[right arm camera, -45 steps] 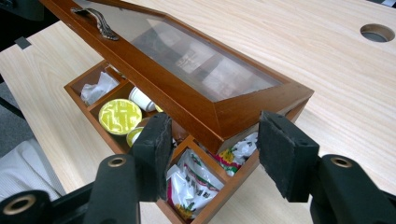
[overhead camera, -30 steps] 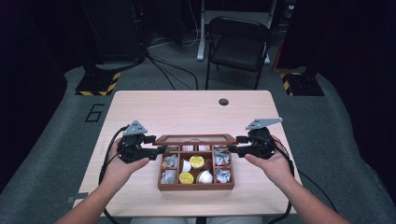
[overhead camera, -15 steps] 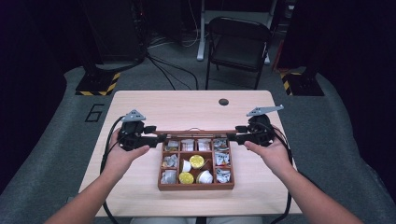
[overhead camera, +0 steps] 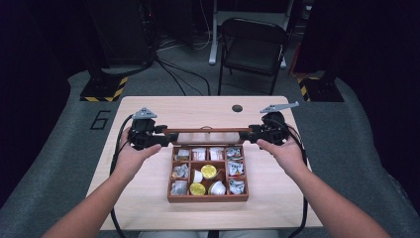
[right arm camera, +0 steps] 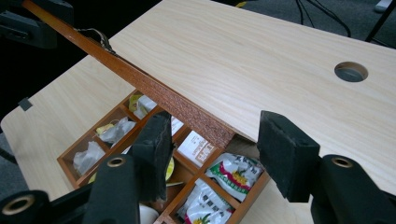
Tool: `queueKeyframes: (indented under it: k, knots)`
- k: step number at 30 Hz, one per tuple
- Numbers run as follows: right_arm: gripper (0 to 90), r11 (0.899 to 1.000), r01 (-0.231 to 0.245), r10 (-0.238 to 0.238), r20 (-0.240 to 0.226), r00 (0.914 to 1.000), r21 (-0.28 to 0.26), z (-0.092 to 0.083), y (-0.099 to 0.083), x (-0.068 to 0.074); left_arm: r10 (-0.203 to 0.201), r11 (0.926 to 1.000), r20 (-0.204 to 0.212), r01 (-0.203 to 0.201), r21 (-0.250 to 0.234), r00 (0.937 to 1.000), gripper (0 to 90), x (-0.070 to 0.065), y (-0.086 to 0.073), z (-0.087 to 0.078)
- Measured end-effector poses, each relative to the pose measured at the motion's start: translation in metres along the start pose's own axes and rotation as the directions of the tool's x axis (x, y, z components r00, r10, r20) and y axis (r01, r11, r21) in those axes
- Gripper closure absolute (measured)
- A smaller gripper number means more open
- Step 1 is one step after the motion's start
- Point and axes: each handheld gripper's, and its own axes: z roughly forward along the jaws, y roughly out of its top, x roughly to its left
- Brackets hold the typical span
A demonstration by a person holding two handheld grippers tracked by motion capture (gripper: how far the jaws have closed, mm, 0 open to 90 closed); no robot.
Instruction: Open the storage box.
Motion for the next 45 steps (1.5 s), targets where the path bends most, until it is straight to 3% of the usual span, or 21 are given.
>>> queueKeyframes:
  k: [11, 19, 25, 33, 45]
  knots:
    - [43.8, 1.000, 0.014, -0.014, 0.011, 0.9998, -0.021, 0.013, 0.012, -0.006, 0.002, 0.9998, 0.016, -0.002, -0.021, 0.9999, 41.0, 0.009, 0.011, 0.011]
    - [44.4, 0.999, -0.016, 0.016, 0.007, 0.9998, -0.042, 0.018, 0.020, -0.014, -0.010, 0.9998, 0.013, 0.011, -0.015, 0.9999, 41.8, 0.018, 0.016, 0.020]
    - [45.3, 0.998, -0.034, 0.035, 0.005, 0.9994, -0.043, 0.025, 0.025, -0.020, -0.022, 0.9990, 0.013, 0.022, -0.037, 0.9997, 40.4, 0.023, 0.019, 0.029]
    - [44.8, 0.997, -0.044, 0.046, 0.033, 0.9984, -0.067, 0.036, 0.028, -0.024, -0.077, 0.9954, 0.002, 0.077, -0.057, 0.9970, 39.0, 0.030, 0.019, 0.043]
    - [45.0, 0.995, -0.068, 0.071, 0.041, 0.9966, -0.077, 0.051, 0.022, -0.035, -0.102, 0.9919, -0.010, 0.101, -0.077, 0.9947, 39.0, 0.037, 0.015, 0.055]
